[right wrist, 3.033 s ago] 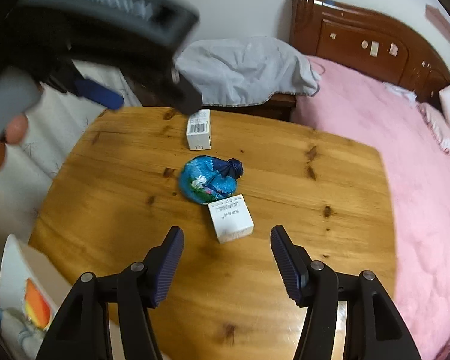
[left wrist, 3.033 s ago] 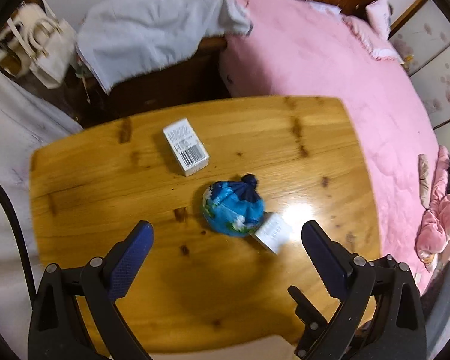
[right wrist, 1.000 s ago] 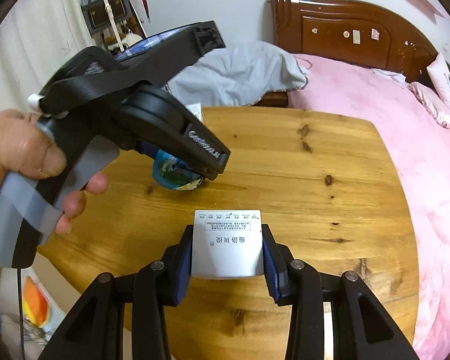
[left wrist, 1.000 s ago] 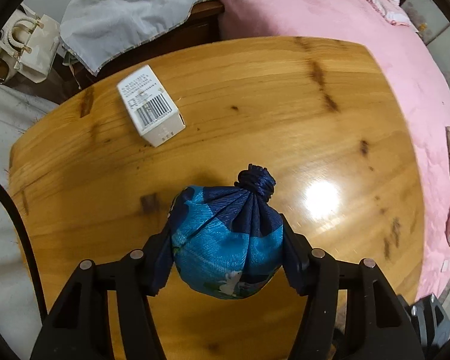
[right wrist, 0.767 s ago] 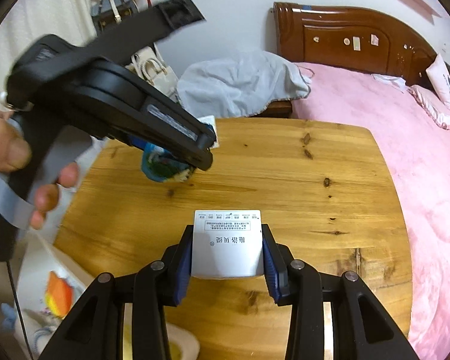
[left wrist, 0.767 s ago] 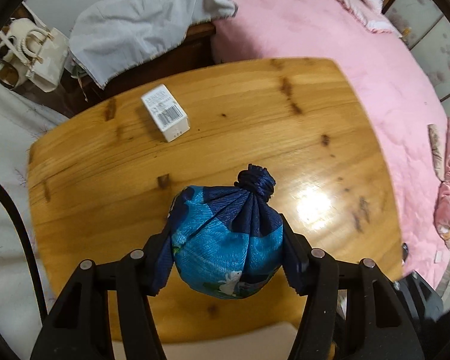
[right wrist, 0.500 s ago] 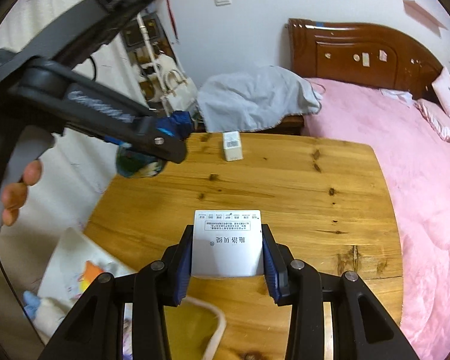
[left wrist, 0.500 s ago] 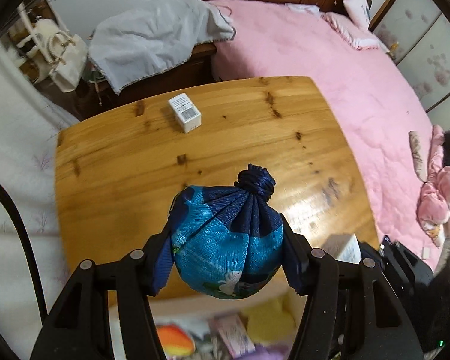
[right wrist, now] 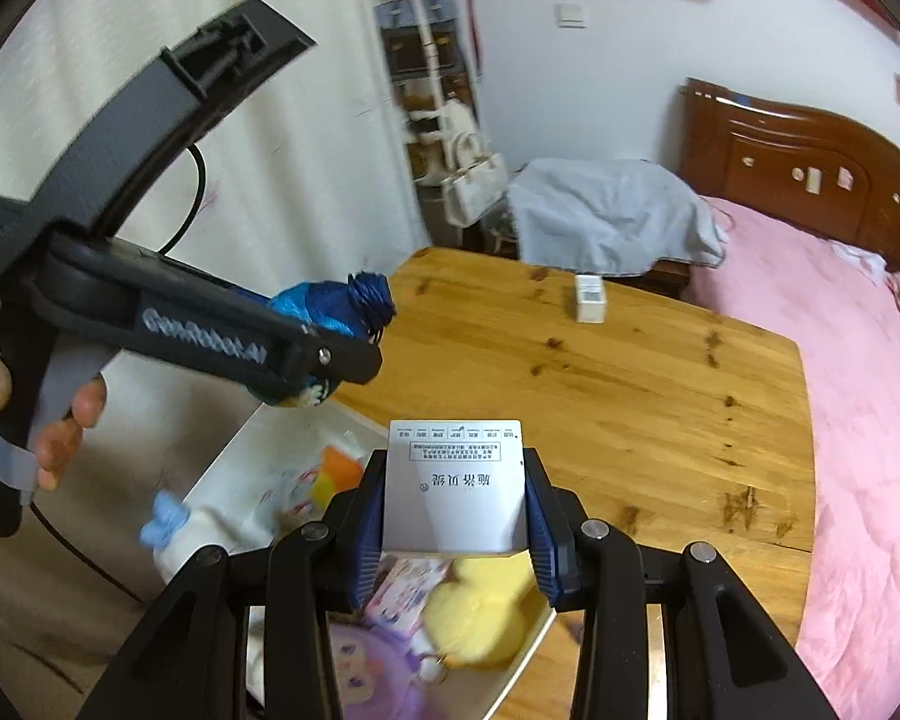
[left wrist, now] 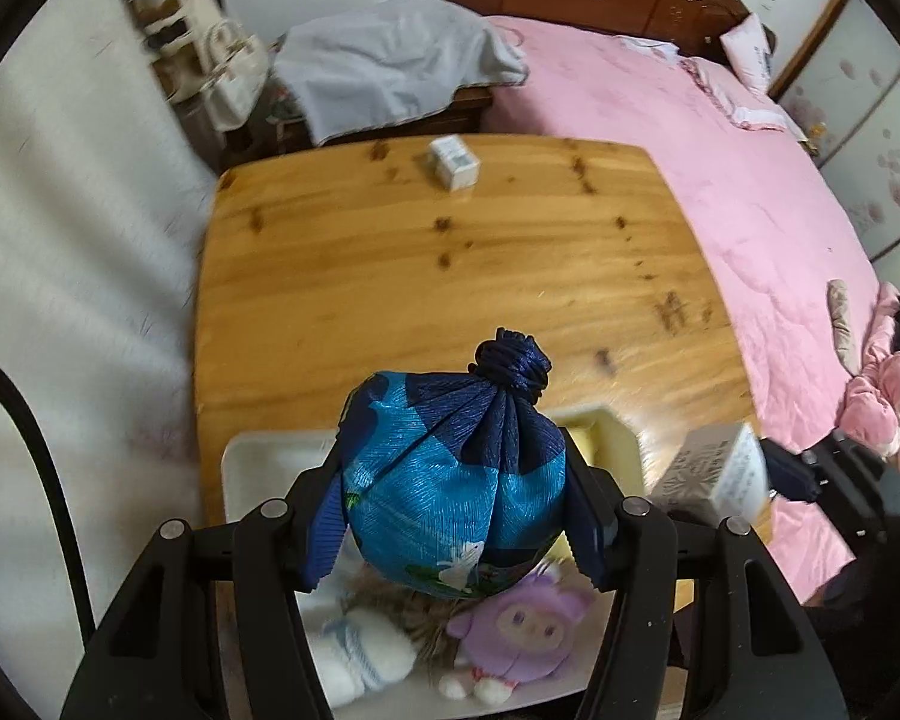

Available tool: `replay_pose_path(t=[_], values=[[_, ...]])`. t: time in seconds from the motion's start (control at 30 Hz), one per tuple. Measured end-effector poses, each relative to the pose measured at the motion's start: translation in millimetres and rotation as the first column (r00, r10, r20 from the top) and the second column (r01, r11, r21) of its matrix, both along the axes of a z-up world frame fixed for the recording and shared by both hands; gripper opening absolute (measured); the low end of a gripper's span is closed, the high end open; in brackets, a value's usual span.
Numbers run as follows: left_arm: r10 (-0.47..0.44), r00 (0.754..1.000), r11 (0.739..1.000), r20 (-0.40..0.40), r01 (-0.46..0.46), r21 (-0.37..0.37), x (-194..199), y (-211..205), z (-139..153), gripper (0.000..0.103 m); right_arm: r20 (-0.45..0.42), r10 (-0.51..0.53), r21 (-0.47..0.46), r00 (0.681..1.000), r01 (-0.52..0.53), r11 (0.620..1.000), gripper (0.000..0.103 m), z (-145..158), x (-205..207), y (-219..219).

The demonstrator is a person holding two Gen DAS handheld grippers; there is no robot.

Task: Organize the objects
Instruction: 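Lower the blue bundle with the left tool and white box with the right into the tray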

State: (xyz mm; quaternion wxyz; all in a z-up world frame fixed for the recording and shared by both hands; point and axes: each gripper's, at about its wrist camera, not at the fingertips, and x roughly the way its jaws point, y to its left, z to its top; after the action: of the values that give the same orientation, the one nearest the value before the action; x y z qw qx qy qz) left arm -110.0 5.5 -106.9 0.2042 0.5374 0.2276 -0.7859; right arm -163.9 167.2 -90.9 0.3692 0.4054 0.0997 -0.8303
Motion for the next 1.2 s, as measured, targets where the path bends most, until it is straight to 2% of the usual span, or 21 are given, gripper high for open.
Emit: replay_pose_path(t=[0.13, 0.27, 0.37, 0.57, 0.73, 1.0, 1.03, 1.13, 1.2], values=[[0.057, 0.998, 0.997, 0.017, -0.058, 0.043, 26, 4, -15, 0.065, -0.01, 0.047, 0.035, 0.999, -0.046, 0.998, 0.041, -3, 20, -10], [0.094, 0.994, 0.995, 0.048, -0.096, 0.041, 45, 12, -33, 0.065, 0.008, 0.093, 0.068, 0.996, -0.093, 0.993, 0.041, -13, 36, -19], [0.113, 0.991, 0.991, 0.073, -0.117, 0.057, 55, 15, -46, 0.065, 0.009, 0.113, 0.13, 0.994, -0.113, 0.985, 0.041, -28, 46, -27], [0.118, 0.986, 0.992, 0.118, -0.124, 0.04, 69, 22, -65, 0.065, 0.066, 0.137, 0.195, 0.988, -0.148, 0.97, 0.041, -52, 53, -34], [0.122, 0.983, 0.991, 0.134, -0.129, 0.044, 76, 26, -75, 0.065, 0.078, 0.152, 0.236, 0.985, -0.167, 0.957, 0.041, -62, 60, -39], [0.118, 0.981, 0.993, 0.156, -0.12, 0.006, 79, 29, -78, 0.068, 0.07, 0.149, 0.271, 0.986, -0.163, 0.949, 0.042, -67, 64, -43], [0.117, 0.98, 0.993, 0.162, -0.118, -0.005, 79, 29, -78, 0.069, 0.071, 0.147, 0.276, 0.987, -0.161, 0.947, 0.045, -67, 64, -44], [0.117, 0.977, 0.993, 0.178, -0.114, -0.026, 80, 30, -78, 0.076, 0.067, 0.14, 0.289, 0.988, -0.153, 0.945, 0.065, -68, 64, -45], [0.107, 0.978, 0.994, 0.177, -0.105, -0.023, 80, 30, -78, 0.082, 0.059, 0.139, 0.286, 0.989, -0.15, 0.947, 0.068, -66, 64, -45]])
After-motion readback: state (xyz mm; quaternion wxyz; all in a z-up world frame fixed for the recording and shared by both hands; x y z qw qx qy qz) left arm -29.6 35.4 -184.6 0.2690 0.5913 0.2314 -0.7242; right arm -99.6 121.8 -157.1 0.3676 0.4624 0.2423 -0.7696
